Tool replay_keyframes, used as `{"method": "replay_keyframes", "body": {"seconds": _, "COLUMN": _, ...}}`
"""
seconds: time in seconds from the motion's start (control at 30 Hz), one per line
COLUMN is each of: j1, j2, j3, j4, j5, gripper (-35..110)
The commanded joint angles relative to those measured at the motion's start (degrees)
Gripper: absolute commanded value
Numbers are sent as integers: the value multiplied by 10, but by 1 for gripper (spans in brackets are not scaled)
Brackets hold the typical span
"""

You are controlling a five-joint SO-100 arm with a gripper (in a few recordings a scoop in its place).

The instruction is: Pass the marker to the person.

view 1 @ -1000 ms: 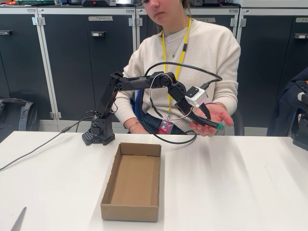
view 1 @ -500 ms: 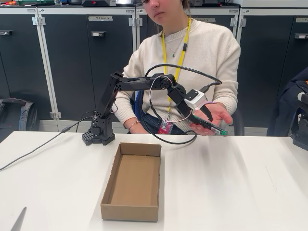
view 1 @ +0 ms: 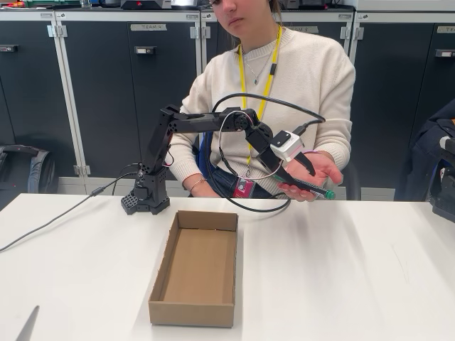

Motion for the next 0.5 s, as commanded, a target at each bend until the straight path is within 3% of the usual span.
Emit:
{"method": "replay_keyframes", "body": {"seconds": 0.0, "j1": 8, "j2": 67, "j3": -4, "j4": 18, "j5": 0, "gripper": 21}}
{"method": "replay_keyframes", "body": {"seconds": 0.47, "j1": 139, "j2": 183, "j3": 106, "j4": 53, "j5": -40, "gripper": 19}}
